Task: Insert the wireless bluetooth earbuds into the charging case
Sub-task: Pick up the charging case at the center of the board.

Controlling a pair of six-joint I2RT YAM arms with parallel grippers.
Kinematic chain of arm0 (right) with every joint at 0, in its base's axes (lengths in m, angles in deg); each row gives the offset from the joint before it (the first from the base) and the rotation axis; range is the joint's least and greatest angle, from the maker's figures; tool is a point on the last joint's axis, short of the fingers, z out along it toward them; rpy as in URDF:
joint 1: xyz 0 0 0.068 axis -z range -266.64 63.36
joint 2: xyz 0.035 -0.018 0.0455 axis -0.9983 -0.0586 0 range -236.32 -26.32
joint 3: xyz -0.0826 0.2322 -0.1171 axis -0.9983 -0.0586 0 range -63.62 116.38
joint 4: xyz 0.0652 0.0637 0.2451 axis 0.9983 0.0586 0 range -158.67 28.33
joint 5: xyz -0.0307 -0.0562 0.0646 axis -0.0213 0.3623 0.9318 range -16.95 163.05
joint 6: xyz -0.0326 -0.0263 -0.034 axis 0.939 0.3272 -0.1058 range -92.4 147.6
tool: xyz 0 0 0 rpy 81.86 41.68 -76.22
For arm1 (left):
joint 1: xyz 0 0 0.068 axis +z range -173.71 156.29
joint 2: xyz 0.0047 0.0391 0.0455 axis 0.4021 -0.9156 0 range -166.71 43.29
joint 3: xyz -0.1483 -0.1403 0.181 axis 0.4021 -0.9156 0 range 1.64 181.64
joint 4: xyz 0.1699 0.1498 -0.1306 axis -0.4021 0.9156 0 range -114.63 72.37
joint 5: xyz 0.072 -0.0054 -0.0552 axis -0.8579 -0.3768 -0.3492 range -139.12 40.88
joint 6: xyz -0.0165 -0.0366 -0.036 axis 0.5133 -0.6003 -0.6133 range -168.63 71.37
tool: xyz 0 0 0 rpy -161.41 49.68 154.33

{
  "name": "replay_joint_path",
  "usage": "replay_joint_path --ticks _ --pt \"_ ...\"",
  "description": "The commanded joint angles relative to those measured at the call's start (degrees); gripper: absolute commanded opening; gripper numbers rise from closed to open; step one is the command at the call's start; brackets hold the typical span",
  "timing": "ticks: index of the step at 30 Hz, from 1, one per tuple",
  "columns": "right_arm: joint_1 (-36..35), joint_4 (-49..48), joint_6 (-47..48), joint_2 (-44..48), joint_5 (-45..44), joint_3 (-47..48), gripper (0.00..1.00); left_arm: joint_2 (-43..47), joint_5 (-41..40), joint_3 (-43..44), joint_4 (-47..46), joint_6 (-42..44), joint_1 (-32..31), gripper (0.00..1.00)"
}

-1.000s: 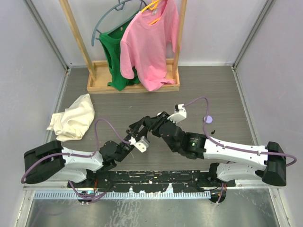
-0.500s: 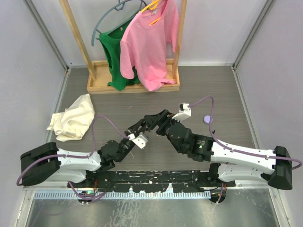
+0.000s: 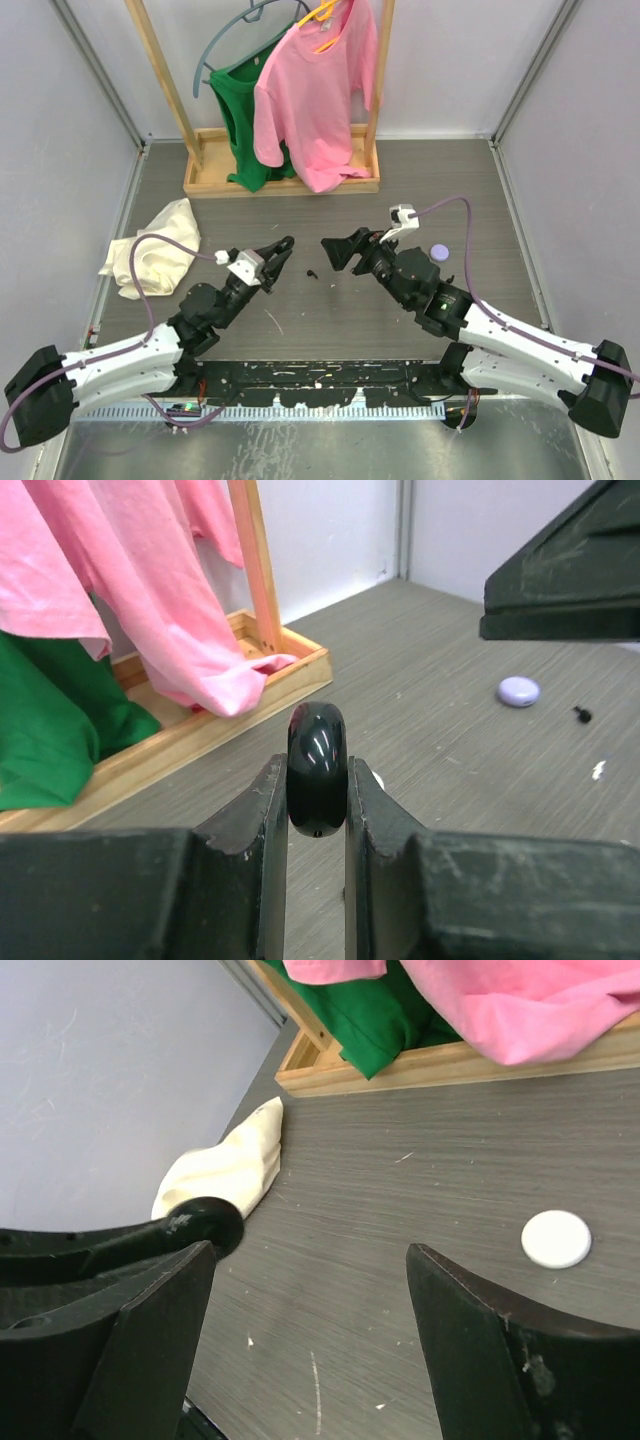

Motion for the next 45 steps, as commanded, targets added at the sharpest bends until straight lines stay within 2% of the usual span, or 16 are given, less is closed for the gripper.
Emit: replay_joint_path --ticks 1,11,21,36,45 --pt "6.6 -9.2 6.3 0.7 20.1 -1.7 0.83 4.8 8.7 -0.9 3.2 -12.1 4.4 0.02" --pt "13.7 -20.0 15.5 -3.7 44.7 -4.9 0.83 7.8 18.7 -2.2 0.2 -29.1 9.8 0.03" --pt "16.9 -33.9 16.4 -8.3 59.5 -10.3 0.78 4.3 24.6 -2.9 -9.2 -41.2 10.3 0.03" --pt "17.0 -43.0 15.0 -11.4 68.3 -9.5 0.68 1.5 31.7 -2.2 -15.4 -49.6 10.4 0.03" --pt "17.0 -46.5 11.3 -13.7 70.7 -8.0 0.52 1.2 33.5 -1.7 -16.7 -51.0 10.3 0.04"
